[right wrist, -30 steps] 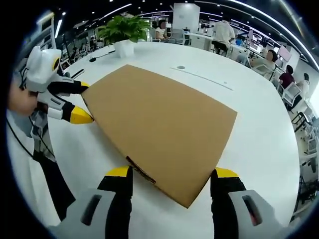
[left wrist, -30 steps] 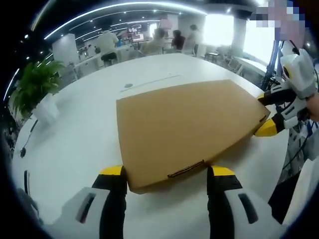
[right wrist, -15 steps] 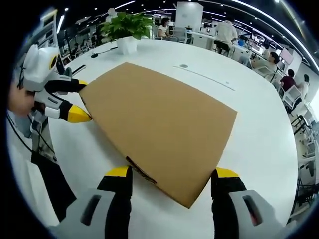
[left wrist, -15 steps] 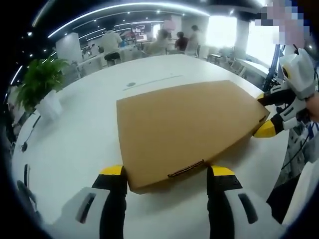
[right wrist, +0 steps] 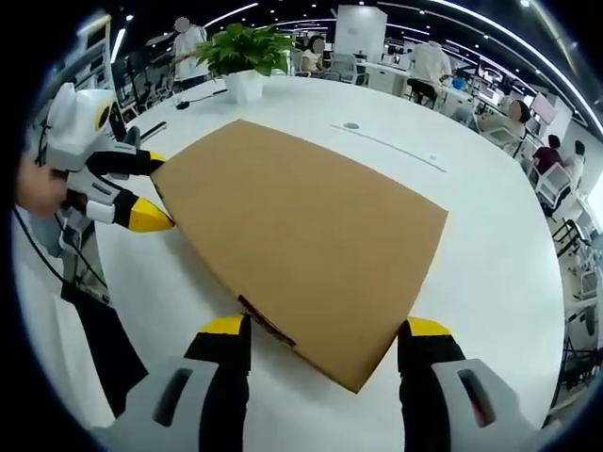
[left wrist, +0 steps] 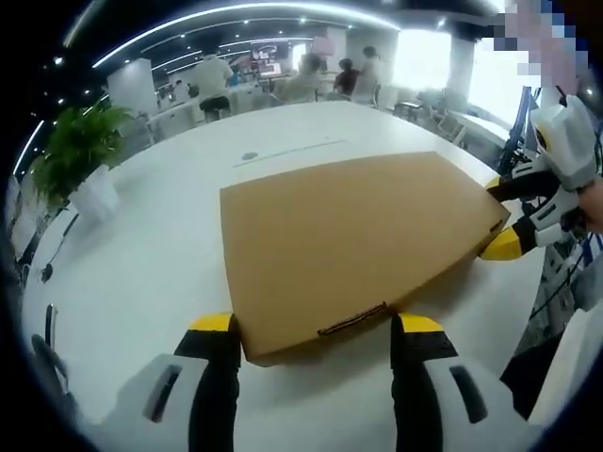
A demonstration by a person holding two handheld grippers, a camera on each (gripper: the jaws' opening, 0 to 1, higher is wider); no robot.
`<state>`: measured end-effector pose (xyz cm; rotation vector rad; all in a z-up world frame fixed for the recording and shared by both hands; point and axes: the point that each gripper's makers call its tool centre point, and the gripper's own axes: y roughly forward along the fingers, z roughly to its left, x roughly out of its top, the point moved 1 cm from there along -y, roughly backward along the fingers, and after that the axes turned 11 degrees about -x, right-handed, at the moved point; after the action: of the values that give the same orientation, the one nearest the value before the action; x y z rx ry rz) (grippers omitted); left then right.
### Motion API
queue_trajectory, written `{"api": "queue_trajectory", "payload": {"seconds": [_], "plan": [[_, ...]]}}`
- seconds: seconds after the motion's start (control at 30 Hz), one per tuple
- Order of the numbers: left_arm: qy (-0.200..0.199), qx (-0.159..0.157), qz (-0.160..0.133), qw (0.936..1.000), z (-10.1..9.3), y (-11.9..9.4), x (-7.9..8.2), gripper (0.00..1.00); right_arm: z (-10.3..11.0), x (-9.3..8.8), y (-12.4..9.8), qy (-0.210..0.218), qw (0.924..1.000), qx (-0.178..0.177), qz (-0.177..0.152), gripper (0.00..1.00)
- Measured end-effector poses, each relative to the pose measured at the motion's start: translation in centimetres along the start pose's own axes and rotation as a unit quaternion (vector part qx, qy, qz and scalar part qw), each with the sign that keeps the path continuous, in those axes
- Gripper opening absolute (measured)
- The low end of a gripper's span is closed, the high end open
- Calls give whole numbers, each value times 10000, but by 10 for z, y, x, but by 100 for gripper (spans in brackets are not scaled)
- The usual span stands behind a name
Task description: Operate the shoe box by opening the lid, removing the specified soft item, and placing it in the target area until the item is outside and the box remains undamaged.
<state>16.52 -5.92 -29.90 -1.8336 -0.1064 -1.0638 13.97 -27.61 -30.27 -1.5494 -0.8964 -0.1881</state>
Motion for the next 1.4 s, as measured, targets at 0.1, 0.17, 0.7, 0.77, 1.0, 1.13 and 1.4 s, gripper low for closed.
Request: {"api": "queue_trajectory", "payload": {"seconds": [0.1, 0.17, 0.7, 0.77, 1.0, 1.13, 1.4], "plan": [[-4, -2, 1, 10000, 0, -1, -1, 65, 0, 0, 0, -2, 10000, 17, 2, 63], [-13, 2, 7, 10000, 0, -1, -1, 65, 1, 0, 0, -8, 10000, 23, 7, 63], [-4, 33, -27, 10000, -2, -4, -5, 65, 3, -4, -3, -36, 9999, 42, 112, 61], [-10, 33, -28, 10000, -3, -4, -6, 65, 4, -5, -4, -20, 9999, 33, 118, 61], [-33, 29, 3, 10000, -3, -4, -6, 65, 4, -6, -4, -17, 9997, 15, 237, 61], [-15, 48, -52, 10000, -3, -5, -8, 65, 6, -7, -6, 20, 9997, -24, 225, 61], [-11, 18, -58, 10000, -6, -11, -13, 65, 10, -12, -10, 53, 9997, -34, 217, 61]]}}
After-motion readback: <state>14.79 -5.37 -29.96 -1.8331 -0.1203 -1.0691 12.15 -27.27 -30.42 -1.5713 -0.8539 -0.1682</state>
